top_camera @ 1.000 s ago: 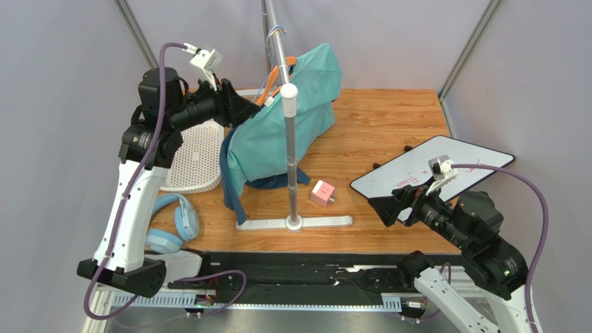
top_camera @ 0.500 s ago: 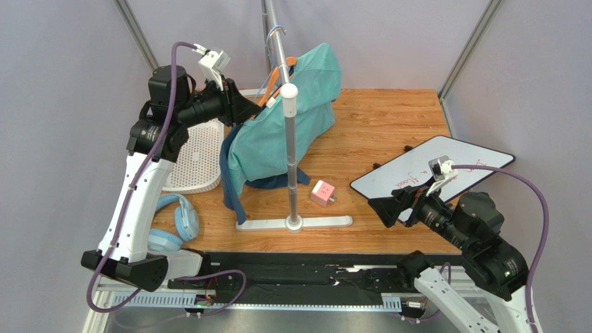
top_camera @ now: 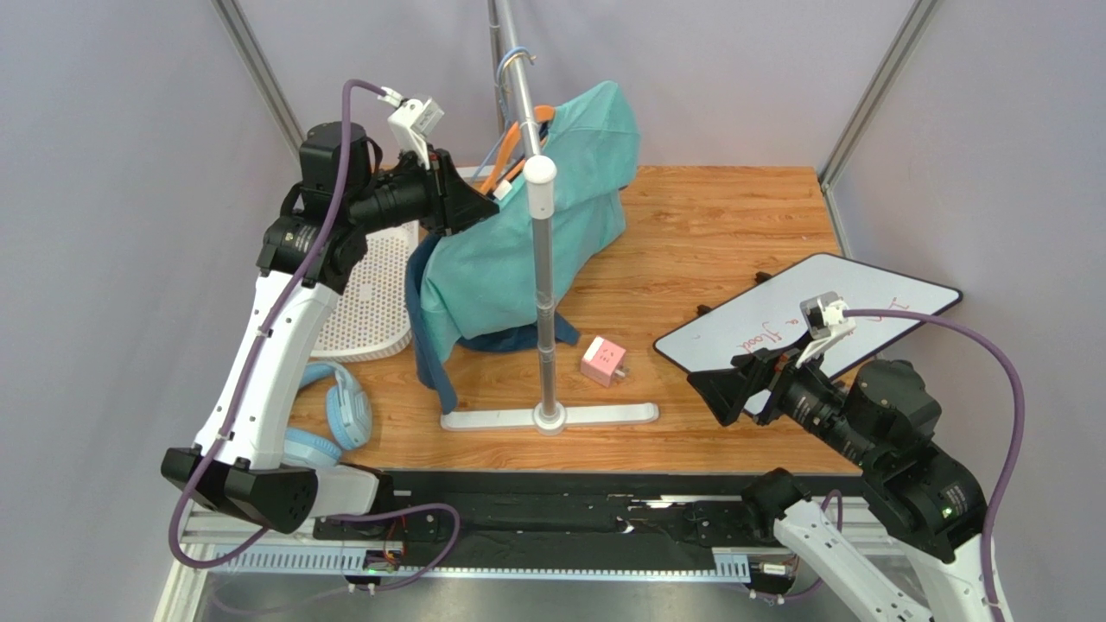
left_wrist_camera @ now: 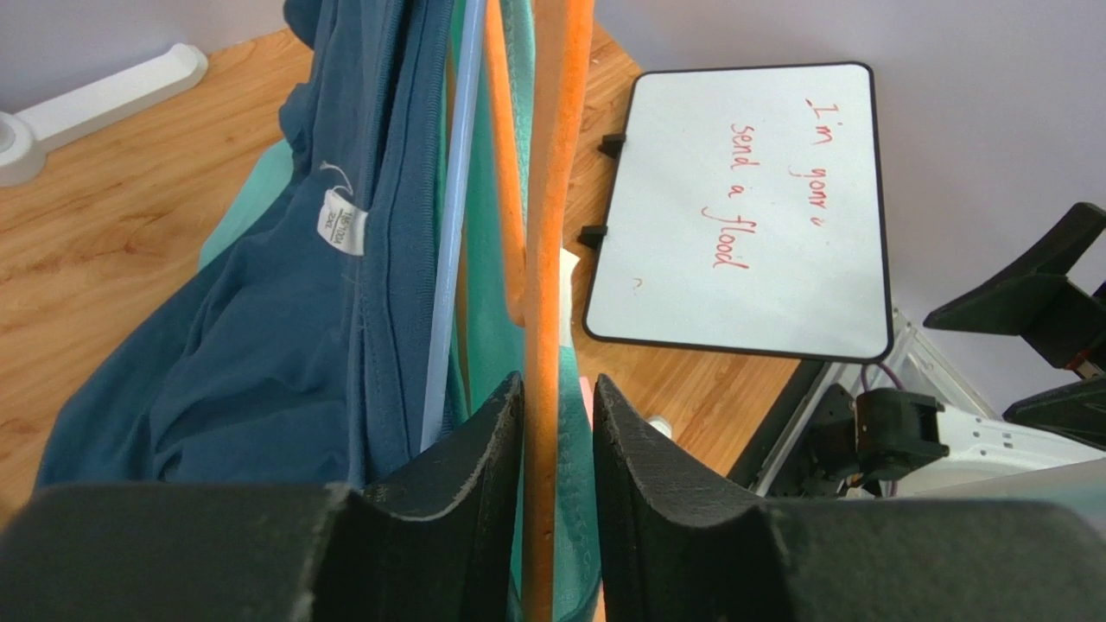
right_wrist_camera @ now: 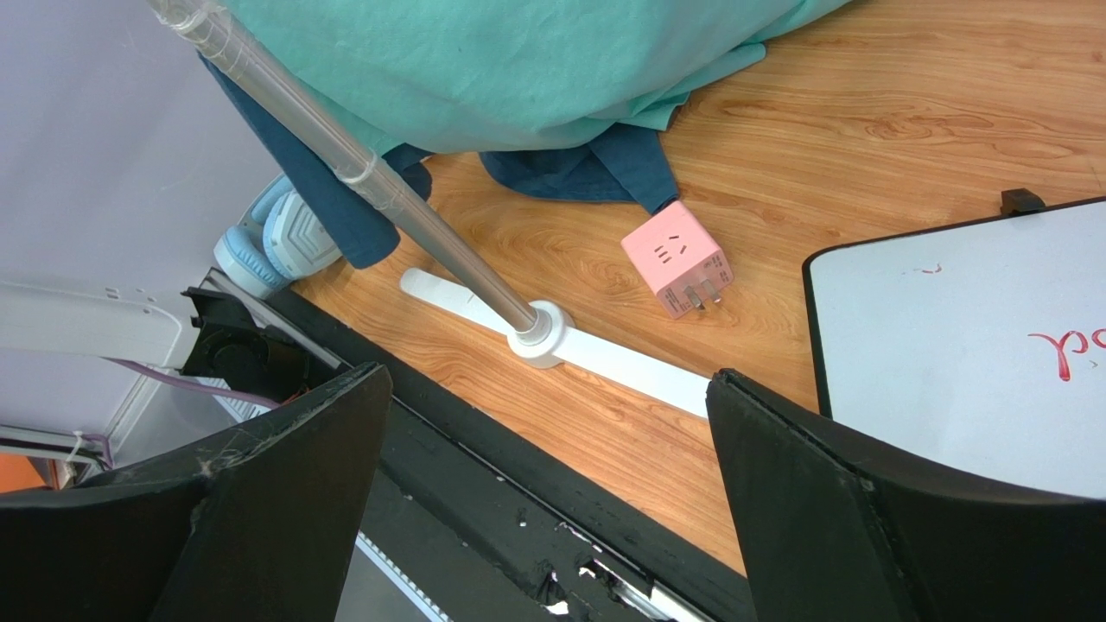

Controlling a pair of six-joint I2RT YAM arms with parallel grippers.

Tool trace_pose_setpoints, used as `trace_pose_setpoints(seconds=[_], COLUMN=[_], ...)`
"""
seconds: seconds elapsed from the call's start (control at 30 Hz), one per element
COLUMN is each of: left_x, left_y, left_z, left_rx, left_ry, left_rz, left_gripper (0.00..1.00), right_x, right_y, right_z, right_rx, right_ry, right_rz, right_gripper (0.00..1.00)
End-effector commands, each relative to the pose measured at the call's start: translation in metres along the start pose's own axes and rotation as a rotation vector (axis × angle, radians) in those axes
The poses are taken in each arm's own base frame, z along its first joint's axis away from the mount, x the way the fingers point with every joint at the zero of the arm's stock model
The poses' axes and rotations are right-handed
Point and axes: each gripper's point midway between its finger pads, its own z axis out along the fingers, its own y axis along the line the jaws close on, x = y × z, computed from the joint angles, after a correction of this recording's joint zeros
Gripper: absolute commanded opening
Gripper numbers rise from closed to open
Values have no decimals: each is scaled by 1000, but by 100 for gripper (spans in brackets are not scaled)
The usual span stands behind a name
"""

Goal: Remove the t-shirt from the hanger

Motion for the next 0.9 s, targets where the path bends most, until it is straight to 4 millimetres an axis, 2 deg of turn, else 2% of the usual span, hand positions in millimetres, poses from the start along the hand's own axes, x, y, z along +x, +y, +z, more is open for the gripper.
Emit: trace_pose_setpoints(seconds=[0.0,0.1,0.2,0.43,0.67,0.87], left_x=[-12,-18,-26,-47,-63,-63], left_y=[-7,-12,-20,-40,-52,-66], left_z=[0,-3,-8,-34,-60,-79], left_rx=[33,41,57,41,-17,-13], left_ry=[-41,-60,-78,-151,-235,-259], left_rz=[14,15,19,55,80,95], left_gripper=[26,10,0,0,0,0], right_x=[-3,-4,-5,-3,-4,-4], right_y=[2,3,2,1,2,3], right_z=[-1,-2,-3,-2,-2,-3], right_rx=[-17,-18,-15,-13,-16,-17], right_ry=[-21,-26,-27,-23,-22,-27], right_rz=[-26,-30,-32,-28,-20,-18], right_gripper=[99,100,100,100,100,100])
